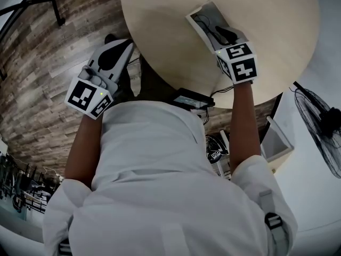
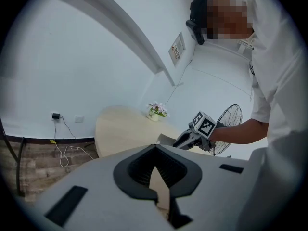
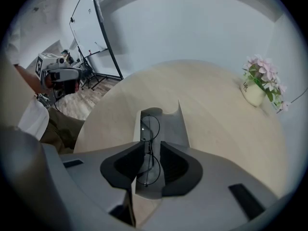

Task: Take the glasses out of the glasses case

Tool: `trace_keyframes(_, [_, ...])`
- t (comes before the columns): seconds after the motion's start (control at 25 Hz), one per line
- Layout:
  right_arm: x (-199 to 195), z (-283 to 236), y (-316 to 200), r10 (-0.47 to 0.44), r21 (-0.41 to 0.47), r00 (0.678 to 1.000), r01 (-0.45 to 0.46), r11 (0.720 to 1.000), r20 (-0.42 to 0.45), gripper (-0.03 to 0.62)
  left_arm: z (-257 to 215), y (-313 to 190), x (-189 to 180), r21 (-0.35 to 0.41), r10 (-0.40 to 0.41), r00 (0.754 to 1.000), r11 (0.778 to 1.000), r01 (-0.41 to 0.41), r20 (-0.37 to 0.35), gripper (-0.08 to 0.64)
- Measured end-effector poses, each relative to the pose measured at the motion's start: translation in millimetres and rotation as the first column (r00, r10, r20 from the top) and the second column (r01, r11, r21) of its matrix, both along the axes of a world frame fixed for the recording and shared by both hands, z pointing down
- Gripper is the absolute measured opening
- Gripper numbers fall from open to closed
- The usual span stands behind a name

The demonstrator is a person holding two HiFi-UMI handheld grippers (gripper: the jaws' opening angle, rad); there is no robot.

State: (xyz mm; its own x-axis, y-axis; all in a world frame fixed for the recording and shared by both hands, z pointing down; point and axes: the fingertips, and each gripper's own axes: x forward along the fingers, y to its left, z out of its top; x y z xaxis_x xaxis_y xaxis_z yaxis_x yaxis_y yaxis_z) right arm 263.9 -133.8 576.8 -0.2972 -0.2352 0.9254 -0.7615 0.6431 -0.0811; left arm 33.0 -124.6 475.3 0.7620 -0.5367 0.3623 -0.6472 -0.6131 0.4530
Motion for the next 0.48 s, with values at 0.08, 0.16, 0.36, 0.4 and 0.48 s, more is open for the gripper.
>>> trace_keyframes(0.08, [-1, 3, 1, -0.008, -0.020, 1.000, 0.008, 1.000, -0.002, 0.106, 1, 2, -3, -0.003, -0.010, 1.000, 1.000, 0.010, 0.000, 0.012])
trace_keyframes(0.16, [-1, 7, 2, -0.018, -0.035, 1.000, 0.018, 0.999, -0.012, 0.101, 3, 3, -6, -0.009, -0.023, 1.000, 1.000, 0.023, -0.001, 0.012])
trace_keyframes(0.36, [-2, 16, 1, -0.019, -0.073, 0.999, 0.016, 0.997, -0.046, 0.084, 8, 11, -13, -0.024, -0.032, 0.999, 0.999, 0.032, -0.003, 0.012])
trace_keyframes(0.4, [-2, 17, 1, -0.020, -0.078, 0.998, 0.016, 0.997, -0.052, 0.083, 10, 13, -14, -0.028, -0.036, 0.999, 0.999, 0.036, -0.002, 0.012])
trace_keyframes(0.48, [-1, 19, 1, -0.019, -0.087, 0.998, 0.015, 0.996, -0.054, 0.074, 14, 14, -18, -0.039, -0.049, 0.999, 0.998, 0.048, -0.005, 0.012])
